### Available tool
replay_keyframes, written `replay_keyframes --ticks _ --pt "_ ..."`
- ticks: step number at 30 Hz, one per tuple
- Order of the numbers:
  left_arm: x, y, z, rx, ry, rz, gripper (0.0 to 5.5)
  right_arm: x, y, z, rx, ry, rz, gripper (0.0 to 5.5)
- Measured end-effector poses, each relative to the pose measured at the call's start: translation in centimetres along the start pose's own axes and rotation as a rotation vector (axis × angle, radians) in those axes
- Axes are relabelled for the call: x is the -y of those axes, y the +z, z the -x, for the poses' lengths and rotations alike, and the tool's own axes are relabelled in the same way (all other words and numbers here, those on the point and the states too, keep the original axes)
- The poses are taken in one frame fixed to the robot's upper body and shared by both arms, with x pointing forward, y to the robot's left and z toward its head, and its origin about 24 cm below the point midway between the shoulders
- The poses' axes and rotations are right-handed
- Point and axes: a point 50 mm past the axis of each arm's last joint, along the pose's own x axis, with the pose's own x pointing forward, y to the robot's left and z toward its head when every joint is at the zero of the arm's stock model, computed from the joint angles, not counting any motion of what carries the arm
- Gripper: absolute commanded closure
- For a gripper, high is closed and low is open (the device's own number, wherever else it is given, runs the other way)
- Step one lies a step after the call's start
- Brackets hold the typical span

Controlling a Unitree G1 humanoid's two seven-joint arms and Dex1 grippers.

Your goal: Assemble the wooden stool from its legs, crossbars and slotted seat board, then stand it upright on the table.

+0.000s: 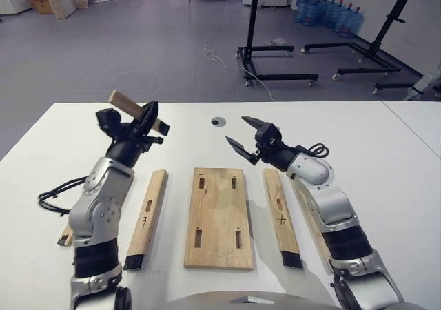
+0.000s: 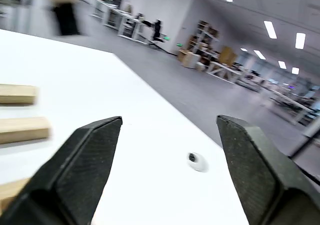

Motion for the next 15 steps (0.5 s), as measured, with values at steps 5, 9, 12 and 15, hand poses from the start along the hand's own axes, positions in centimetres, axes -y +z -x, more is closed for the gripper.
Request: replay_keyframes --ticks 5,9,12,15 --pt "-2.1 0.5 4.4 -0.153 0.075 -0.133 5.11 1.9 0.3 0.5 -0.011 -0.256 -0.004 2.0" --pt "-3.0 -0.2 5.4 -0.21 0.116 -0.159 5.11 3.0 0.1 0.9 -0.005 -0.471 -0.102 2.0" --pt "-3.4 -0.6 5.5 -0.22 0.118 -0.181 5.11 3.6 -0.5 1.2 -0.013 -0.596 -0.152 2.0" --pt "-4.4 -1.1 6.4 -0.264 0.156 -0.233 5.11 3.8 -0.9 1.0 -0.011 -0.673 -0.186 2.0"
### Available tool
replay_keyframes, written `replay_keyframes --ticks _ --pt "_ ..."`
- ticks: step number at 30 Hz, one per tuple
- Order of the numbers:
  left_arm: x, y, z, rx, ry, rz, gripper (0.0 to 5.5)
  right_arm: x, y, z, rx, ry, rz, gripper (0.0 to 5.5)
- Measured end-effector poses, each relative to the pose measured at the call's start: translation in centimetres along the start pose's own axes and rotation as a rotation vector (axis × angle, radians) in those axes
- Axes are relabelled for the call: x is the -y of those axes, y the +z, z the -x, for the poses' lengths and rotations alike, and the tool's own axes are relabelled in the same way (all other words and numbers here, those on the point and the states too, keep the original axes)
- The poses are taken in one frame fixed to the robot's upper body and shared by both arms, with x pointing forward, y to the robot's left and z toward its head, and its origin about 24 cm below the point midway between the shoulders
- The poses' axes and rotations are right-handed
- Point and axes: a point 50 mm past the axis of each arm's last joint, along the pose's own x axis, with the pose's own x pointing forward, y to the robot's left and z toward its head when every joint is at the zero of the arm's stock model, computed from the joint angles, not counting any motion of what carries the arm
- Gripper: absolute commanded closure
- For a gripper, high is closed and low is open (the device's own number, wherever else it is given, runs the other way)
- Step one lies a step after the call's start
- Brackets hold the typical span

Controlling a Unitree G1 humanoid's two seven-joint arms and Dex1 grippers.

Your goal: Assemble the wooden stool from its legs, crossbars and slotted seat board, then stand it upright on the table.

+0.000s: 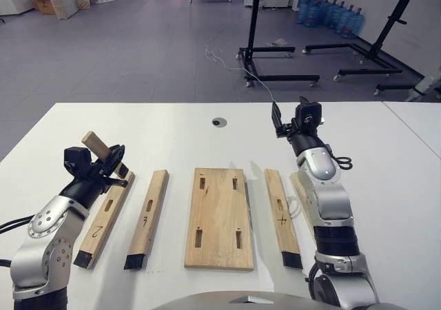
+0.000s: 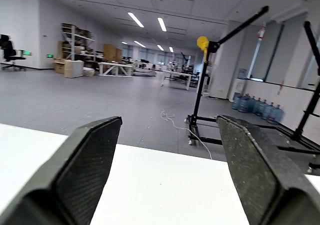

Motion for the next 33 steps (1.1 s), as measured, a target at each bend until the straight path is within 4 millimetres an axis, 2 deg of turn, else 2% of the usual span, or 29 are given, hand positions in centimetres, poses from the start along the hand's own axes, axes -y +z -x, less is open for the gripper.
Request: replay_keyframes --ticks 6,9,15,20,26,33 --pt "-1.2 -1.0 1.8 -0.043 0.082 -0.039 5.11 -0.6 -0.2 -0.1 -0.004 -0.013 -0.014 2.0" --pt "-0.8 -1.2 1.8 -0.038 0.087 -0.042 5.11 -0.7 -0.3 0.0 -0.007 -0.007 -0.011 2.0" --pt "-1.0 -2.9 1.7 -0.087 0.136 -0.033 5.11 -0.6 -0.4 0.1 -0.012 -0.002 -0.004 2.0" --pt "-1.0 -4.1 2.8 -0.114 0.168 -0.014 5.11 -0.7 -0.3 0.1 -0.013 0.018 0.0 2.0" --pt "-0.8 -4.4 3.5 -0.115 0.177 -0.013 5.11 -0.6 0.4 0.1 0.014 0.03 0.011 2.0" --pt "-1.6 -4.0 2.9 -0.091 0.188 -0.045 5.11 -1.4 0.3 0.2 0.005 0.061 -0.011 2.0"
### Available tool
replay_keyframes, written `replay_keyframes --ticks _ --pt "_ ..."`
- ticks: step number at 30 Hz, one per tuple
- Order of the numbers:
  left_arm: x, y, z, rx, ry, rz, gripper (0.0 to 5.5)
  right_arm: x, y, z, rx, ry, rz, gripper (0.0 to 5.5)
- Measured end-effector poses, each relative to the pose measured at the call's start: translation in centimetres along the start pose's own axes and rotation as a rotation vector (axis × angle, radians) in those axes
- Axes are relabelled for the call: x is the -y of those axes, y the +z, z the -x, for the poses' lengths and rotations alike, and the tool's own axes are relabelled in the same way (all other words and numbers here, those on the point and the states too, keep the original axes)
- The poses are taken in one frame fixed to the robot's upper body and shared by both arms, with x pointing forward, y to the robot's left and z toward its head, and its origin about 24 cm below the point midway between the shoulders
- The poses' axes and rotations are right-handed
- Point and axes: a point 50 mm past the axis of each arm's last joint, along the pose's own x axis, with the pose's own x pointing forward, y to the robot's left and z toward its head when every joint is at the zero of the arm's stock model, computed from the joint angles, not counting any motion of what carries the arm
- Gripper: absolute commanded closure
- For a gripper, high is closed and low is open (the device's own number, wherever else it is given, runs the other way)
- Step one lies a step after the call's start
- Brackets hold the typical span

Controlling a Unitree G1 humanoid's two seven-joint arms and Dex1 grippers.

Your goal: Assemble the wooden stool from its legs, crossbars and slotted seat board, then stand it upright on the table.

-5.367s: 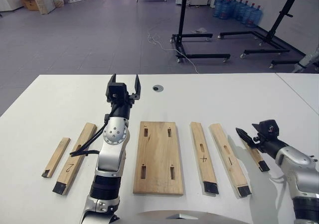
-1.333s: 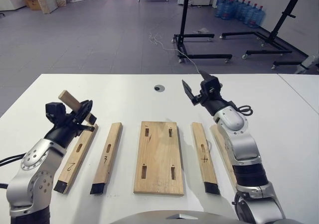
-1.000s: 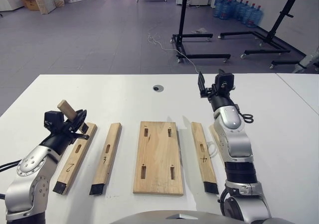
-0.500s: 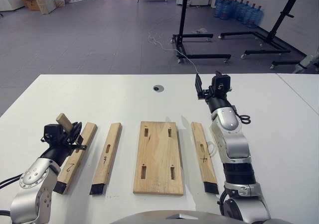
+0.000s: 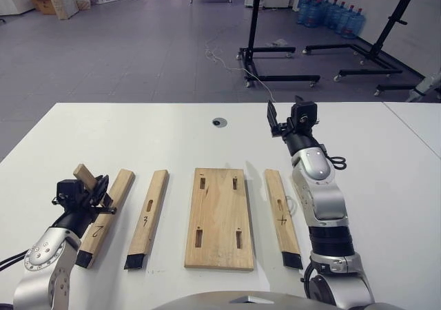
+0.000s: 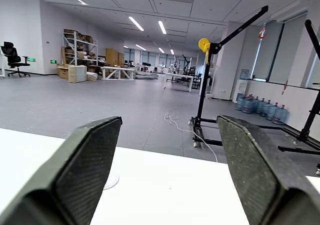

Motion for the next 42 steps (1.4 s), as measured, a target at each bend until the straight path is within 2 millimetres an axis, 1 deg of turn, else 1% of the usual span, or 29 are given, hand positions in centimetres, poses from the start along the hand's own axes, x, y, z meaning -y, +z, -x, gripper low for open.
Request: replay_keyframes --ticks 2,4,8,18,24,29,34,42 --pt "-0.1 0.1 -0.2 0.004 -0.004 -0.007 5.11 -0.3 0.0 0.0 0.0 0.016 -0.003 2.0" --pt "-0.2 -0.2 -0.3 -0.011 -0.006 -0.007 5.11 -0.6 0.0 0.0 0.0 0.036 -0.01 2.0" --pt "-0.1 -0.3 -0.4 -0.01 -0.024 0.003 5.11 -0.8 0.1 0.0 0.0 0.053 -0.012 2.0" --pt "0.2 -1.1 -0.2 -0.028 -0.023 0.003 5.11 -0.6 0.0 0.0 -0.005 0.049 -0.008 2.0" --pt "0.1 -1.1 -0.1 -0.032 -0.01 -0.008 5.11 -0.6 0.0 0.0 -0.004 0.05 -0.009 2.0" --pt "0.0 -1.1 -0.1 -0.028 0.011 -0.031 5.11 -0.6 0.5 0.0 0.015 0.045 -0.011 2.0" --pt "-0.2 -1.3 0.0 -0.028 0.012 -0.031 5.11 0.2 0.6 0.0 0.016 -0.004 -0.035 2.0" --pt "-0.1 -1.3 0.0 -0.023 0.004 -0.024 5.11 0.3 0.7 -0.1 0.014 -0.009 -0.035 2.0"
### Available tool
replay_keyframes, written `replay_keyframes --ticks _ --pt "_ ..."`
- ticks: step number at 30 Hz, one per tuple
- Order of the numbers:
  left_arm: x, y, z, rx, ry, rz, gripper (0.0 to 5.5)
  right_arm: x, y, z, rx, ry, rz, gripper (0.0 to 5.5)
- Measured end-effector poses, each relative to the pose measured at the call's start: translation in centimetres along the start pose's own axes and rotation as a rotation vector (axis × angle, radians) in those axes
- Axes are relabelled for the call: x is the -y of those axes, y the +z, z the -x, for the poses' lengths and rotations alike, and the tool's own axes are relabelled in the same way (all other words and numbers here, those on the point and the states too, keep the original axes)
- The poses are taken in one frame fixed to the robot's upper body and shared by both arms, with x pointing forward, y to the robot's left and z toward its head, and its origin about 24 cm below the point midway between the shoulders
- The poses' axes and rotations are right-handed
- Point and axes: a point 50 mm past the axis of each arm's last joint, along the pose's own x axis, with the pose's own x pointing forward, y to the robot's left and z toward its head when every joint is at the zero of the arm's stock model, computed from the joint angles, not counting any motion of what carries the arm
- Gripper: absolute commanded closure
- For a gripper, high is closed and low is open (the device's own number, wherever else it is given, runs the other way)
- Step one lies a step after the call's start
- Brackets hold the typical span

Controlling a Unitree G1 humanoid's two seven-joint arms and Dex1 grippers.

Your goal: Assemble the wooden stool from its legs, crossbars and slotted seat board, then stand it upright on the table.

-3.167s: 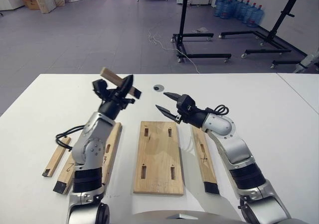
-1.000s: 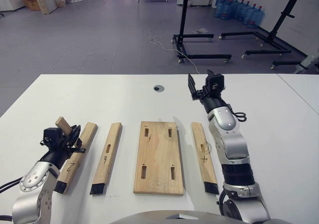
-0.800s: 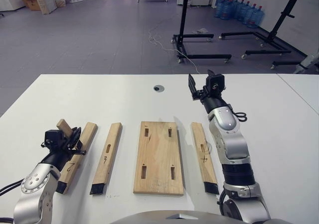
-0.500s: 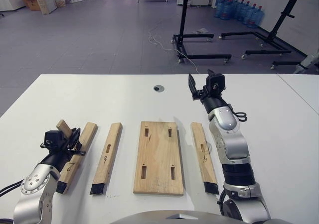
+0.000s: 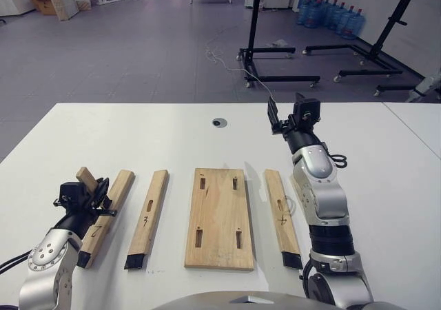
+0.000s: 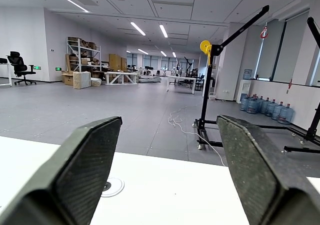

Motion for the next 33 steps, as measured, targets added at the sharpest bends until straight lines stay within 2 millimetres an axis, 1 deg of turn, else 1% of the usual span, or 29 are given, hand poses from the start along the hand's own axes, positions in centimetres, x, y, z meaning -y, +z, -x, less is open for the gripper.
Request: replay_keyframes --ticks 12,20,26,33 --pt "0.18 0.14 -0.15 0.002 -0.01 0.018 5.11 -0.19 -0.03 0.0 -0.001 0.003 0.001 2.0" --pt "0.93 0.57 -0.22 0.024 -0.03 0.027 5.11 -0.17 -0.03 0.0 -0.001 0.004 0.004 2.0" --pt "0.69 0.18 0.05 0.003 -0.015 0.027 5.11 -0.2 -0.07 0.02 -0.002 0.003 0.003 2.0" --pt "0.29 -0.06 -0.24 -0.012 -0.006 0.012 5.11 -0.25 -0.13 0.02 -0.006 -0.012 -0.017 2.0"
